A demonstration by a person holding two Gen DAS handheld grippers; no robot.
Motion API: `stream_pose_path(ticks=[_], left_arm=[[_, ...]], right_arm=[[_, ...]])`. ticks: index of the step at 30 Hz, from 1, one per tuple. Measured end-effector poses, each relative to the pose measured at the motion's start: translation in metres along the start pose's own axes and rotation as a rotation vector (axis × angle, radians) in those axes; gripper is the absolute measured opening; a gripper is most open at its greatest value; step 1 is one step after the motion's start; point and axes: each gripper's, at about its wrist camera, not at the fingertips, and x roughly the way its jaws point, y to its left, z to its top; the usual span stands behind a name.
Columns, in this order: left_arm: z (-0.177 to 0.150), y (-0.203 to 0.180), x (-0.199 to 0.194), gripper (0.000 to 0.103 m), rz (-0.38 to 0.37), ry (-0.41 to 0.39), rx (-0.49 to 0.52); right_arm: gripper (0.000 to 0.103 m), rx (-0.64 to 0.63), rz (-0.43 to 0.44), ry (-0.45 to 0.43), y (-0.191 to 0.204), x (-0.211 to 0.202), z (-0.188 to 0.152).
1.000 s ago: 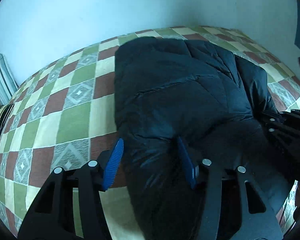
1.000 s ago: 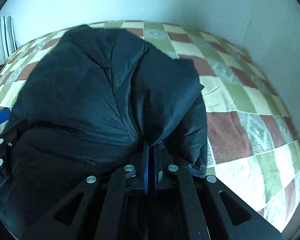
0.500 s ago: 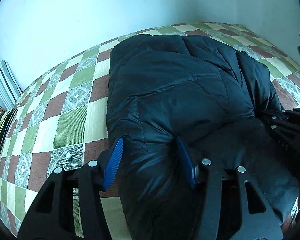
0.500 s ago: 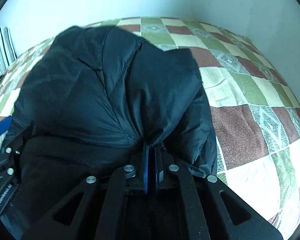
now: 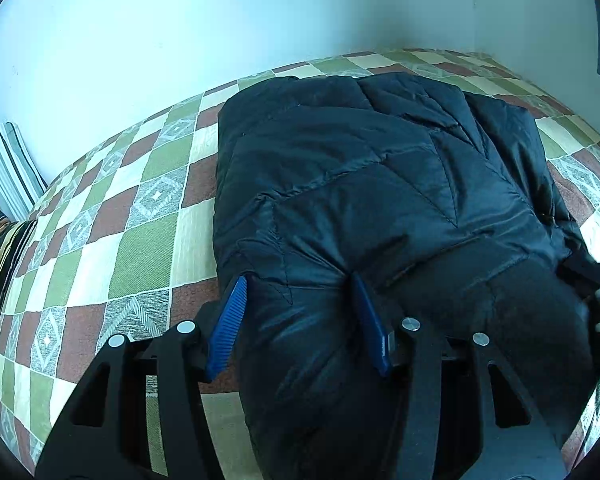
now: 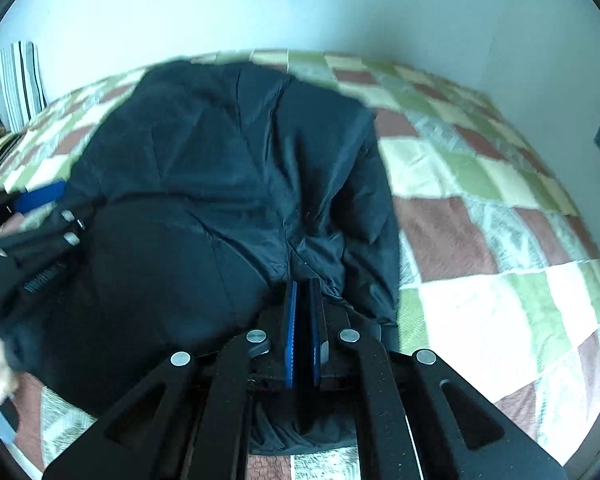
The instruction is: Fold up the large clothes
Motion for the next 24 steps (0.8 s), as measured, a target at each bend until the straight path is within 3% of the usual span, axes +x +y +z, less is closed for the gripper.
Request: stream_pose_path(ticks=[11, 17, 24], left_arm=[[-0.002, 0.009, -0.007, 0.053, -0.017, -0.034, -0.011], [0.005, 0.045, -0.032, 0.052, -0.015, -0.048, -0.099], [0.012, 0.065, -0.014, 0.052, -0.012, -0.009, -0.112]], right_arm=[[0.005, 0.028, 0.026, -0.002, -0.009, 0.008, 0.004], [0.005, 0.017, 0.051, 0.009, -0.015, 0.006, 0.01], [0.006, 0.007, 0.054, 0.005, -0.016, -0.011, 0.018]])
